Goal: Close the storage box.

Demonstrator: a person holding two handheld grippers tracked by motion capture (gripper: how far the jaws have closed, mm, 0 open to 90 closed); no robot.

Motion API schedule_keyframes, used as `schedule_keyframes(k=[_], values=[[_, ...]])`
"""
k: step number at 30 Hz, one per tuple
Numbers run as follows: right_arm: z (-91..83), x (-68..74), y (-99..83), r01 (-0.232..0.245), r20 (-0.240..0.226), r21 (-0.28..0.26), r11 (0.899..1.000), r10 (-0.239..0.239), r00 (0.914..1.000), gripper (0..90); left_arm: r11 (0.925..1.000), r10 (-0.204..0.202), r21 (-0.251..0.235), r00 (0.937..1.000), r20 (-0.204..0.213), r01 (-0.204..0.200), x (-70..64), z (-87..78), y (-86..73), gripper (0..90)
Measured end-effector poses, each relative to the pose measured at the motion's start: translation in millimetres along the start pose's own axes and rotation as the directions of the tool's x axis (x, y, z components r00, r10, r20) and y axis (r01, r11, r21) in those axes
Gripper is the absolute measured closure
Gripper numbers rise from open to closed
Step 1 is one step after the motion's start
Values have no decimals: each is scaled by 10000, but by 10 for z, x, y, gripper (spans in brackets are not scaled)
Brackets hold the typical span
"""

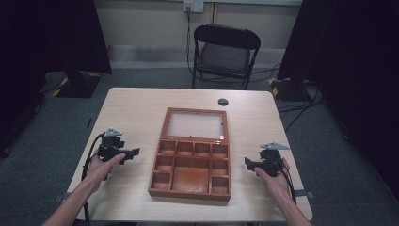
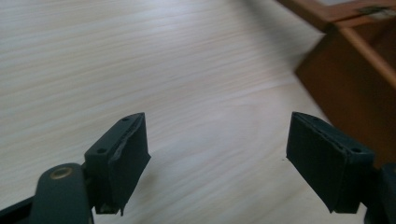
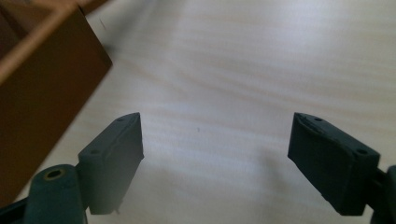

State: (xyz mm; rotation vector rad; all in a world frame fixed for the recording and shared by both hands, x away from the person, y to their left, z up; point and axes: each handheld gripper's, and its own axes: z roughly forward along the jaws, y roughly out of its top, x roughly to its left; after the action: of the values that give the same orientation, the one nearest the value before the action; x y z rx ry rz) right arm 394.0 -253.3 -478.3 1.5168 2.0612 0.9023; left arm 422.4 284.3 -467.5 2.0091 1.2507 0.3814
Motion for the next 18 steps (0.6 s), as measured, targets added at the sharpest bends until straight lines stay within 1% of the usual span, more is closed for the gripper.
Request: schedule_keyframes(k=[1,2,3,4,6,7,8,10,11,12,13,15,16,17,18], values=[[-20,2,28,-12,43,-264,9997,13,10000,173,9997,169,-171,9998,-82,-170,-36,-12,46,194],[-28,3,64,-14,64,-463,9989,17,10000,167,9993,151,-326,9998,-100,-154,-50,-15,71,193],[-24,3,84,25,50,-543,9985,-22,10000,168,9977,85,-666,9996,-261,-102,-69,-10,99,194],[-11,11,117,22,7,-535,9986,-22,10000,169,9973,56,-725,9998,-216,-71,-72,2,115,197],[7,27,156,72,-205,-518,9986,-83,9998,197,9995,165,-260,9999,-2,-165,-82,44,177,194],[11,39,174,95,-410,-518,9986,-117,9991,198,9991,211,-373,9998,11,-211,-91,51,204,194],[6,57,194,200,-519,-510,9985,-226,9984,195,9980,106,-616,9999,-20,-107,-102,50,218,199],[-18,77,219,348,-635,-603,9976,-386,9972,195,9968,124,-791,9999,-29,-126,-111,57,243,201],[-27,76,229,341,-697,-649,9973,-386,9968,194,9976,182,-665,9998,-78,-187,-118,65,260,204],[-38,72,242,378,-684,-712,9967,-427,9967,194,9984,350,-449,9992,-166,-357,-128,78,285,204],[-48,67,259,355,-614,-757,9965,-402,9973,194,9981,421,-433,9990,-172,-428,-137,85,306,203],[-55,54,299,212,-610,-961,9951,-271,9978,192,9972,231,-716,9997,-17,-232,-159,89,356,203],[-48,52,325,207,-561,-979,9950,-263,9981,186,9952,184,-964,9998,-15,-184,-171,90,374,204],[-38,56,354,301,-475,-979,9947,-349,9983,186,9938,160,-1102,9998,95,-149,-181,98,390,204],[-24,62,384,322,-493,-1014,9943,-374,9981,184,9951,189,-978,9993,312,-157,-186,113,417,200]])
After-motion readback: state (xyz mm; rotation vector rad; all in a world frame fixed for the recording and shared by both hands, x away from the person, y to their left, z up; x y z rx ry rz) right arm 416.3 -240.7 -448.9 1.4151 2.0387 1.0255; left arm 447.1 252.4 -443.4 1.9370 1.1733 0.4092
